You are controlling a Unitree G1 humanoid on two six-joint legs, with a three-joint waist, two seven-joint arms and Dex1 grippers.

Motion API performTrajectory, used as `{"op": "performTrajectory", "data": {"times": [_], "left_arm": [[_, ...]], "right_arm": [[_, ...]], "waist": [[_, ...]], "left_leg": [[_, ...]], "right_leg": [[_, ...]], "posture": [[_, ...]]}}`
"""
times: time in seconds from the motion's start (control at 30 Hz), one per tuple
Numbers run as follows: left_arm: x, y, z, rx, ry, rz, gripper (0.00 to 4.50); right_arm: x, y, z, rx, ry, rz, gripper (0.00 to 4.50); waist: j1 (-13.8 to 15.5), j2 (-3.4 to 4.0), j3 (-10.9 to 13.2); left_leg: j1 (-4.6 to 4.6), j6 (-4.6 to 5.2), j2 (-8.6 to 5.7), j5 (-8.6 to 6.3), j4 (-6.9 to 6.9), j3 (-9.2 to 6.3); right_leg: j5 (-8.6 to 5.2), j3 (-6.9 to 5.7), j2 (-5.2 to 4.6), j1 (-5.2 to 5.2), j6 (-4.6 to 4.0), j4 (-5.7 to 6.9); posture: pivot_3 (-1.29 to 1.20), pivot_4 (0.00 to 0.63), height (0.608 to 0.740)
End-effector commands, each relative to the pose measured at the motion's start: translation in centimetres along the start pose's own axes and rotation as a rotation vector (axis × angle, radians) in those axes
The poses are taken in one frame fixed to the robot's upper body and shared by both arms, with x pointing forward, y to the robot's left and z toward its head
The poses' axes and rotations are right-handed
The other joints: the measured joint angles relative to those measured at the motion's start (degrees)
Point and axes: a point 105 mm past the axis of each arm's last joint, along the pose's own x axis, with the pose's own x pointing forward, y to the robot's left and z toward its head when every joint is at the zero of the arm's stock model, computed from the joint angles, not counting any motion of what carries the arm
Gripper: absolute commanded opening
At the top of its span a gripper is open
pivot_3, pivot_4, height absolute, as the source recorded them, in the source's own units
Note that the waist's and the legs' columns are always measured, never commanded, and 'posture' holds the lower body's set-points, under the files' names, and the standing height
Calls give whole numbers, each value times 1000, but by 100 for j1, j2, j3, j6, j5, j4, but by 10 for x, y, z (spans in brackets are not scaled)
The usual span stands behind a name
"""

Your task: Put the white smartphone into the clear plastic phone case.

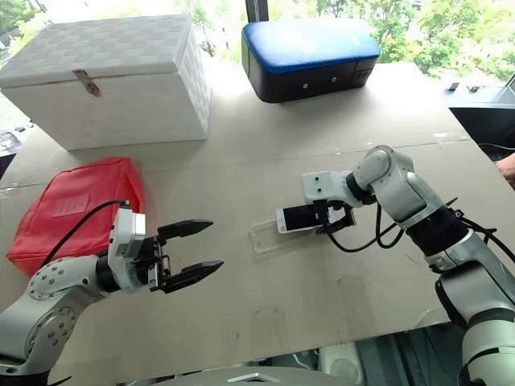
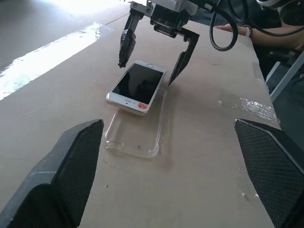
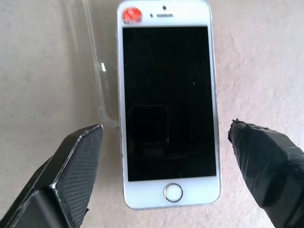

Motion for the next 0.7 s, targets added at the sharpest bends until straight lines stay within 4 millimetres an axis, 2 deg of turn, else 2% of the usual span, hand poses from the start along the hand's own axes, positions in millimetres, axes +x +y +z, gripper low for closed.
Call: {"op": "performTrajectory", "data": {"times": [0.03, 0.33, 0.4, 0.43, 0.47, 0.5, 0.7], "left_arm": [[2, -4, 9, 36, -11, -23, 4500], [1, -4, 9, 37, -10, -17, 4500], [1, -5, 9, 36, -11, -15, 4500], [2, -5, 9, 35, -12, -14, 4500], [2, -5, 9, 35, -12, -14, 4500], [2, -5, 8, 35, -13, -13, 4500], [1, -6, 7, 30, -12, -8, 4500]], "right_arm": [[-6, -6, 2, -8, 5, -26, 4474], [-2, -6, -6, 4, 30, -14, 4474], [-2, -6, -7, 3, 32, -11, 3974], [-2, -6, -7, 0, 32, -10, 3897], [-2, -6, -7, -2, 32, -9, 3261], [-2, -7, -7, -5, 30, -9, 2986], [-8, -7, 1, -42, 16, -11, 2922]], "waist": [[-1, 0, 0], [0, 0, 0], [0, 0, 0], [0, 0, 0], [-1, 0, 0], [0, 0, 0], [-1, 0, 1]], "left_leg": [[0, 0, 0, 0, 0, 0], [0, 0, 0, 0, 0, 2], [0, 0, 0, 0, 0, 1], [0, 0, 0, 0, 0, 2], [0, 0, 0, 0, 0, 2], [0, 0, 0, 0, 0, 2], [0, 0, 0, 0, 0, 2]], "right_leg": [[0, 0, 0, 0, 0, 0], [1, 0, 1, 0, 2, 0], [1, 0, 1, 0, 2, 0], [0, 0, 1, 0, 2, 0], [0, 0, 1, 0, 2, 0], [1, 0, 1, 0, 2, 0], [1, 0, 1, 0, 3, 0]], "posture": [[0, 150, 740], [0, 150, 740], [0, 150, 740], [0, 150, 740], [0, 150, 740], [0, 150, 740], [0, 150, 740]]}}
